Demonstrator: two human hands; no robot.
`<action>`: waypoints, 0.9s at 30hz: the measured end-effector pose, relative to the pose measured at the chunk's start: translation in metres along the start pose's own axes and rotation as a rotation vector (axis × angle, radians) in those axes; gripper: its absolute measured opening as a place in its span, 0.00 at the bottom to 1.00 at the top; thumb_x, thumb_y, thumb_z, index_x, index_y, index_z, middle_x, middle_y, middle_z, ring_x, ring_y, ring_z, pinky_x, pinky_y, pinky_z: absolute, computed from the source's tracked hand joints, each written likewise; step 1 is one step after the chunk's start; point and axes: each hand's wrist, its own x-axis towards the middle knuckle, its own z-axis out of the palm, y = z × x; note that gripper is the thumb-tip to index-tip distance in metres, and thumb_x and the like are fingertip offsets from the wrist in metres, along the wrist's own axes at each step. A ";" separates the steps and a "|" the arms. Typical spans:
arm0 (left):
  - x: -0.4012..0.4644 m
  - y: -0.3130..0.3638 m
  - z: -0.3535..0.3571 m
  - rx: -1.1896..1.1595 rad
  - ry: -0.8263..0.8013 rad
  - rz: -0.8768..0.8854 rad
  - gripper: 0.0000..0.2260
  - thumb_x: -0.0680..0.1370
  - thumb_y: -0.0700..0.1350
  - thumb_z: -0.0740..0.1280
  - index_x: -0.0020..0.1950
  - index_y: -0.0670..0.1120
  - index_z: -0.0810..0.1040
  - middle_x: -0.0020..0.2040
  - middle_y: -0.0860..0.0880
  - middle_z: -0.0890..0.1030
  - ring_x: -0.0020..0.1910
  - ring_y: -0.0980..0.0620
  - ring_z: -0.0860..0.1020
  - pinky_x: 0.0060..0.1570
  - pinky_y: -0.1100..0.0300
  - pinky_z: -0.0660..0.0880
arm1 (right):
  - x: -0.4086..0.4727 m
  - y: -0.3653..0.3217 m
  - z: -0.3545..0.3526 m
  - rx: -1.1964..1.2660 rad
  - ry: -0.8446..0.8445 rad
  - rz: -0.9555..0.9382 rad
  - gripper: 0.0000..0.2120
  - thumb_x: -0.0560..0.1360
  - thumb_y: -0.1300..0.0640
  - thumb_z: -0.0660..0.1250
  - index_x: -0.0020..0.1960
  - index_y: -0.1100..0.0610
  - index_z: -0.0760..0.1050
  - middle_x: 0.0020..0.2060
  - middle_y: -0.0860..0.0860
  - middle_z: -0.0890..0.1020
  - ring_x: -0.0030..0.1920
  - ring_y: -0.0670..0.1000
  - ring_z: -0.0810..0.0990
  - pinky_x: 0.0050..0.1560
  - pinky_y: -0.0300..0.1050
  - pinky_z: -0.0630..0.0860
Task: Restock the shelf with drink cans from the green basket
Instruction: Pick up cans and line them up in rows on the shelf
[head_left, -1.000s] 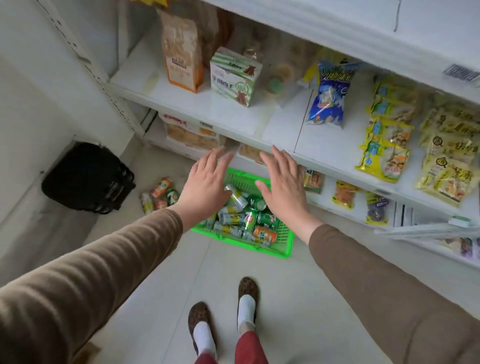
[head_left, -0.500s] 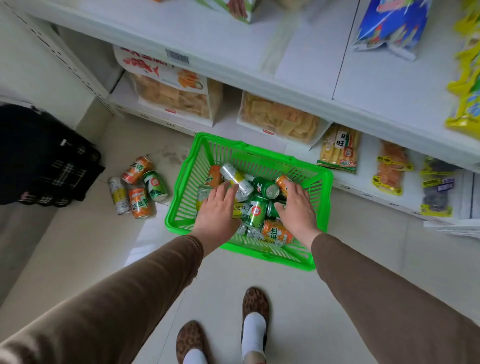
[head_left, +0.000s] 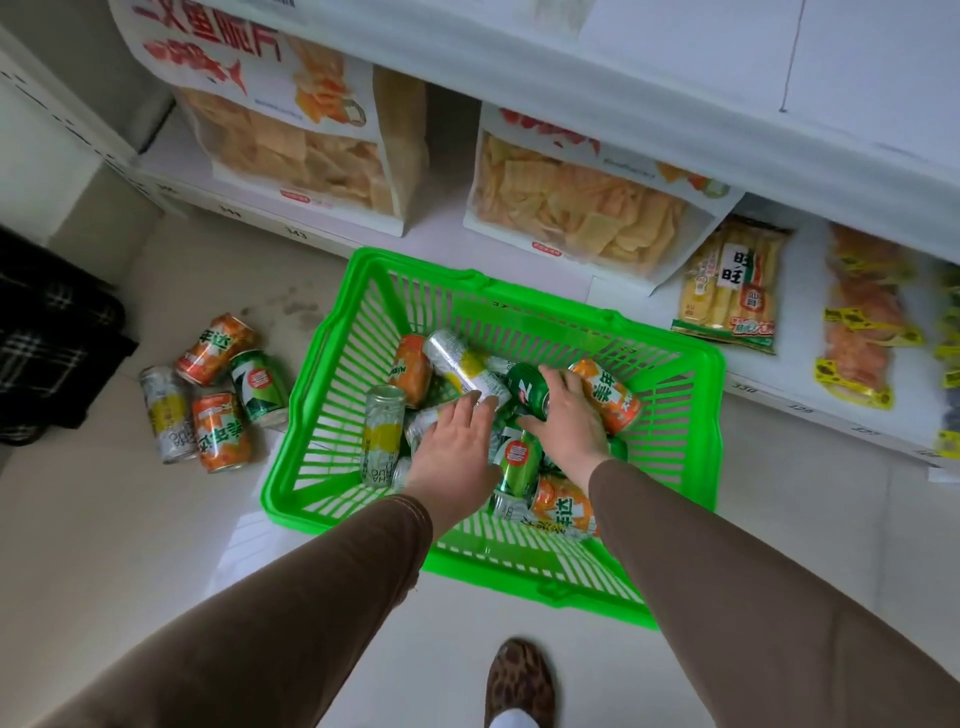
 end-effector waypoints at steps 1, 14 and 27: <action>0.000 -0.001 -0.001 -0.003 0.002 0.002 0.38 0.76 0.50 0.68 0.79 0.49 0.49 0.77 0.46 0.57 0.76 0.45 0.56 0.74 0.48 0.58 | 0.003 -0.002 0.001 0.019 0.009 0.019 0.36 0.77 0.52 0.73 0.79 0.51 0.59 0.75 0.53 0.63 0.69 0.59 0.73 0.66 0.56 0.74; -0.112 0.046 -0.189 0.001 0.102 0.055 0.39 0.76 0.51 0.68 0.80 0.47 0.50 0.76 0.46 0.60 0.74 0.45 0.59 0.73 0.50 0.61 | -0.145 -0.081 -0.164 0.305 0.204 0.048 0.25 0.73 0.47 0.74 0.65 0.48 0.67 0.59 0.50 0.77 0.50 0.54 0.79 0.47 0.52 0.78; -0.286 0.166 -0.528 -0.118 0.371 0.311 0.42 0.73 0.55 0.73 0.79 0.45 0.55 0.73 0.45 0.65 0.71 0.44 0.64 0.69 0.51 0.64 | -0.382 -0.283 -0.475 0.323 0.476 -0.204 0.26 0.64 0.32 0.74 0.55 0.42 0.69 0.49 0.42 0.80 0.49 0.48 0.78 0.44 0.44 0.69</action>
